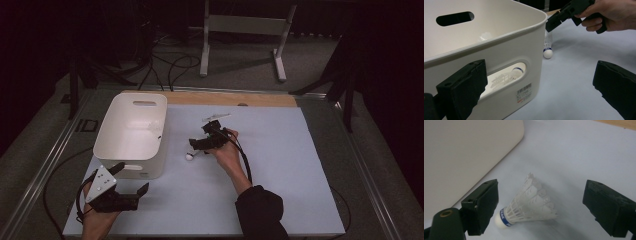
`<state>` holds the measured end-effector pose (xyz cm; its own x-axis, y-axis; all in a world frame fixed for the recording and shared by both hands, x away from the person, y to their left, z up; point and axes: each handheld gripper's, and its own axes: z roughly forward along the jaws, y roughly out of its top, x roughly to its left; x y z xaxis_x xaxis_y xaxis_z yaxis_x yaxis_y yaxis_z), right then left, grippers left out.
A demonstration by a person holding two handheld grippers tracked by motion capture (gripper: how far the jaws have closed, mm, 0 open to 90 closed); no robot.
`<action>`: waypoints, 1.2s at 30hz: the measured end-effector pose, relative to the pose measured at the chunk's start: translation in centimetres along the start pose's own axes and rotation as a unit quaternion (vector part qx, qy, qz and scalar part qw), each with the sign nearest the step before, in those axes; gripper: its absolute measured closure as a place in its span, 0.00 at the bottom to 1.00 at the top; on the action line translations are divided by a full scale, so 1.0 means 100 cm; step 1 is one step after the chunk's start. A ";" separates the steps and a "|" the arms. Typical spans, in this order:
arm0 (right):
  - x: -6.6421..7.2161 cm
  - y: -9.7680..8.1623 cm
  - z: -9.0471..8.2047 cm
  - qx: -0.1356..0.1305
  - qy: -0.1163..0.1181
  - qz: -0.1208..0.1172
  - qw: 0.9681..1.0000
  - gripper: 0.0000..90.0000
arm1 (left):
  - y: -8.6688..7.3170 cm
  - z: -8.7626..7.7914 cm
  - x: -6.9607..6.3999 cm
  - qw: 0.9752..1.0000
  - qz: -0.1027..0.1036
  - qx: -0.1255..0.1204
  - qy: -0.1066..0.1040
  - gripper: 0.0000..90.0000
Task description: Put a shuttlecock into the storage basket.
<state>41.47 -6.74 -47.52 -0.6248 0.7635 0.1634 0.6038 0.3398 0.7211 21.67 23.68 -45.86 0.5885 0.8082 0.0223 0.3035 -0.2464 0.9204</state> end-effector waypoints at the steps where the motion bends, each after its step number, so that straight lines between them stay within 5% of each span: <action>1: 0.000 0.000 0.001 0.001 0.001 -0.001 1.000 0.15 | 0.000 0.000 0.000 1.000 0.000 0.000 0.000 0.00; 22: 0.008 -0.003 0.011 0.022 0.008 -0.017 1.000 0.23 | 0.000 0.000 0.000 1.000 0.000 -0.001 0.000 0.00; 31: 0.013 -0.005 0.013 0.042 0.023 -0.036 0.998 0.34 | 0.000 0.000 0.000 1.000 0.001 -0.001 0.000 0.00; 36: 0.015 -0.005 0.011 0.044 0.041 -0.040 0.997 0.49 | 0.000 0.000 0.000 1.000 0.001 0.000 0.000 0.00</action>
<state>40.80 -5.17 -48.40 -0.7094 0.6851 0.1655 0.5893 0.4478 0.6724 21.65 23.69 -45.85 0.5891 0.8077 0.0248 0.3018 -0.2483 0.9205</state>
